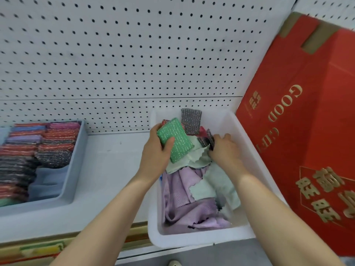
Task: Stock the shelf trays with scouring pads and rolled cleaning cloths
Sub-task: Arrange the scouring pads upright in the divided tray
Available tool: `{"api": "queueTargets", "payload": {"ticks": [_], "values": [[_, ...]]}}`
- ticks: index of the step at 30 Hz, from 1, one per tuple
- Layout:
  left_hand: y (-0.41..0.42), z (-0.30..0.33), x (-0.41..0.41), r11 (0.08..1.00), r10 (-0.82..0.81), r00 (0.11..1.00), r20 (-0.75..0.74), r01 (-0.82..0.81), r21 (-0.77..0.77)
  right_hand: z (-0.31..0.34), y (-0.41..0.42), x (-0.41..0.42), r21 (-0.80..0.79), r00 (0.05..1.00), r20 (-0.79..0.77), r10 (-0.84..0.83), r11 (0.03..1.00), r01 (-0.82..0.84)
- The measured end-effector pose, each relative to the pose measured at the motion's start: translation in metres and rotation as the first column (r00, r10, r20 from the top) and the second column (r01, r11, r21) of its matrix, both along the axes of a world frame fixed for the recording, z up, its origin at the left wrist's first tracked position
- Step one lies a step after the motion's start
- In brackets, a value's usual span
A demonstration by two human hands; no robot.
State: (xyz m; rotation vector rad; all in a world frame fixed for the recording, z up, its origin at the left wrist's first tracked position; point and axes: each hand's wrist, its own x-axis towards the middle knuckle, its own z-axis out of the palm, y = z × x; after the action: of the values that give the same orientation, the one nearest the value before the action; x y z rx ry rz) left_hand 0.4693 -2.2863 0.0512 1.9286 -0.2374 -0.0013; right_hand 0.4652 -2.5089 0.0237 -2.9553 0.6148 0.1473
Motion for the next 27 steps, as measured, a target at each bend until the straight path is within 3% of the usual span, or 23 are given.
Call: {"api": "queueTargets", "payload": {"ticks": [4, 8, 12, 15, 17, 18, 20, 21, 24, 27], "values": [[0.003, -0.002, 0.000, 0.999, -0.031, 0.999, 0.019, 0.031, 0.024, -0.002, 0.004, 0.011, -0.014, 0.999, 0.019, -0.034, 0.999, 0.035], [0.005, 0.001, 0.006, 0.996, 0.009, 0.995, -0.098, -0.017, -0.087, 0.017, -0.009, 0.012, 0.038, 0.960, 0.270, -0.079, 0.997, 0.071], [0.002, 0.005, 0.009, 0.985, 0.026, 0.981, -0.190, -0.058, -0.161, 0.024, -0.011, 0.003, 0.075, 0.926, 0.376, -0.030, 0.997, 0.002], [0.004, 0.007, 0.009, 0.980, -0.005, 0.975, -0.224, -0.040, -0.193, 0.036, 0.000, -0.005, 0.139, 0.775, 0.628, -0.078, 0.990, -0.013], [0.005, 0.007, 0.012, 0.972, -0.008, 0.971, -0.239, -0.049, -0.232, 0.054, 0.014, -0.006, 0.367, 0.618, 0.751, -0.234, 0.925, -0.096], [0.004, 0.007, 0.015, 0.965, -0.009, 0.969, -0.248, -0.057, -0.257, 0.063, 0.022, -0.005, 0.540, 0.583, 0.728, -0.359, 0.825, -0.166], [0.002, 0.009, 0.018, 0.943, -0.019, 0.959, -0.283, -0.077, -0.324, 0.072, 0.042, -0.002, 0.801, 0.643, 0.565, -0.517, 0.531, -0.276], [0.000, 0.011, 0.020, 0.926, -0.033, 0.953, -0.301, -0.084, -0.367, 0.071, 0.052, -0.002, 0.833, 0.695, 0.524, -0.492, 0.468, -0.296], [-0.003, 0.016, 0.021, 0.914, -0.057, 0.951, -0.304, -0.073, -0.399, 0.056, 0.073, 0.001, 0.793, 0.793, 0.530, -0.300, 0.507, -0.338], [0.002, 0.014, 0.024, 0.946, -0.014, 0.972, -0.233, -0.063, -0.319, 0.043, 0.065, 0.008, 0.767, 0.786, 0.549, -0.286, 0.547, -0.337]]}}
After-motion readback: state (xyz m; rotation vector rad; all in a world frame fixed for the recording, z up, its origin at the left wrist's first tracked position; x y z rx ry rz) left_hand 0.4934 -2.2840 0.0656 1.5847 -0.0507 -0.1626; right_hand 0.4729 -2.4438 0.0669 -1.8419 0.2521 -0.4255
